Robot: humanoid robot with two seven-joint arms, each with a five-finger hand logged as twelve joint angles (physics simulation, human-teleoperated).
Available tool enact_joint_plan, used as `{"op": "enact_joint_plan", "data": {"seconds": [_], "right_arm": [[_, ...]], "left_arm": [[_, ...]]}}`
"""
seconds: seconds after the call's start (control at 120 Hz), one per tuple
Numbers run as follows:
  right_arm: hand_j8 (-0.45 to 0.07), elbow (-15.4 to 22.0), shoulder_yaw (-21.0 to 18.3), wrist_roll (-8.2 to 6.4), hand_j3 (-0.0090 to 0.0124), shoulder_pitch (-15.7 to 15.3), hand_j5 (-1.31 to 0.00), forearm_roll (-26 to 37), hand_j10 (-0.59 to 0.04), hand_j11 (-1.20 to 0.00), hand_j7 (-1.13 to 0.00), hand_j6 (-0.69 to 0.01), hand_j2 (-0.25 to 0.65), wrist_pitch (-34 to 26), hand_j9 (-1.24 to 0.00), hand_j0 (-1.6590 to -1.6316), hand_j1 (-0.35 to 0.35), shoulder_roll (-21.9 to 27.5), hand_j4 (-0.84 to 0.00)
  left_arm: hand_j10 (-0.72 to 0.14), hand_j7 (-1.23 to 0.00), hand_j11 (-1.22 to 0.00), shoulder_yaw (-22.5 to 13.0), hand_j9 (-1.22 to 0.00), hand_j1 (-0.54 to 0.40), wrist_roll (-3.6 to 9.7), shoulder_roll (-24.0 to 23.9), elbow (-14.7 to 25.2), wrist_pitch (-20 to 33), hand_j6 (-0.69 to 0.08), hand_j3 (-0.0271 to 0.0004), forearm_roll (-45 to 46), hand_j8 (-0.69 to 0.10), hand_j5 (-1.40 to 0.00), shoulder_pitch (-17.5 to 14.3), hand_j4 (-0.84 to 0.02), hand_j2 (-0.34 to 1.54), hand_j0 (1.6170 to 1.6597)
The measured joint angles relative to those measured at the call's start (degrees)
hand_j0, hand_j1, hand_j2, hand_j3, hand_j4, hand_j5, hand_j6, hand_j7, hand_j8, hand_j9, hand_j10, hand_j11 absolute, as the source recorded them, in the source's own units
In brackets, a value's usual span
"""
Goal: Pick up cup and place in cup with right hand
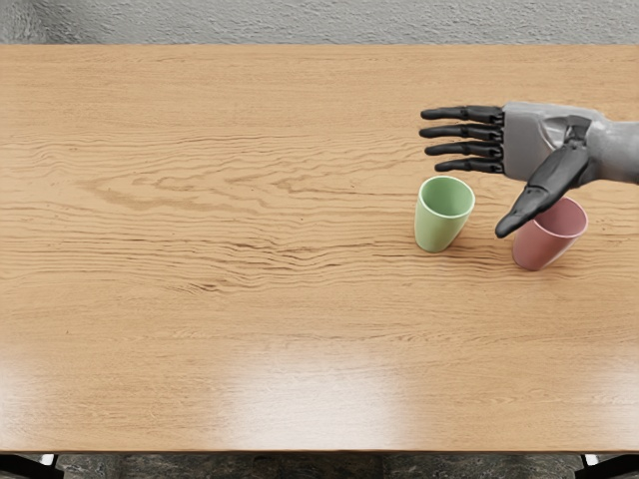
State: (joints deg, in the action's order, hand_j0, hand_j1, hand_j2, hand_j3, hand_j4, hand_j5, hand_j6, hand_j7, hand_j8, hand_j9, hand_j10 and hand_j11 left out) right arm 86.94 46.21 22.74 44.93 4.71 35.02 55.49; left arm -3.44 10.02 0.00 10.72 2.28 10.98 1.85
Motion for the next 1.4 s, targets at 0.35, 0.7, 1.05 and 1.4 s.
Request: {"op": "enact_joint_plan", "data": {"seconds": [0.35, 0.7, 1.05, 1.4], "right_arm": [[-0.046, 4.42, -0.69, 10.58, 0.0, 10.13, -0.06, 33.16, -0.045, -0.06, -0.06, -0.046, -0.008, -5.2, -0.06, -1.6581, -0.296, -10.71, -0.046], [-0.06, 3.23, -28.91, 12.21, 0.0, 26.9, -0.07, 42.11, -0.059, -0.07, -0.07, -0.061, -0.011, -29.89, -0.07, -1.6581, -0.281, -16.82, -0.06], [-0.1, 4.11, -39.02, 12.26, 0.0, 27.6, -0.13, 43.4, -0.099, -0.13, -0.13, -0.101, -0.018, -40.47, -0.13, -1.6581, -0.234, -16.02, -0.1], [-0.192, 1.7, -42.19, 12.26, 0.0, 26.52, -0.24, 45.88, -0.191, -0.24, -0.24, -0.193, -0.035, -44.1, -0.24, -1.6581, -0.126, -17.18, -0.191]], "left_arm": [[0.0, 0.0, 0.0, 0.01, 0.0, 0.349, 0.0, 0.0, 0.0, 0.0, 0.0, -0.0001, 0.0, 0.0, 0.0, 0.0, 0.0, 0.0, 1.6581], [0.0, 0.0, 0.0, 0.01, 0.0, 0.349, 0.0, 0.0, 0.0, 0.0, 0.0, 0.0, 0.0, 0.0, 0.0, 0.0, 0.0, 0.0, 1.6581], [0.0, 0.0, 0.0, 0.01, 0.0, 0.349, -0.01, 0.0, 0.0, 0.0, 0.0, 0.0, 0.0, 0.0, 0.0, 0.0, 0.0, 0.0, 1.6581], [0.0, 0.0, 0.0, 0.01, 0.0, 0.349, 0.0, 0.0, 0.0, 0.0, 0.0, 0.0, 0.0, 0.0, 0.0, 0.0, 0.0, 0.0, 1.6581]]}}
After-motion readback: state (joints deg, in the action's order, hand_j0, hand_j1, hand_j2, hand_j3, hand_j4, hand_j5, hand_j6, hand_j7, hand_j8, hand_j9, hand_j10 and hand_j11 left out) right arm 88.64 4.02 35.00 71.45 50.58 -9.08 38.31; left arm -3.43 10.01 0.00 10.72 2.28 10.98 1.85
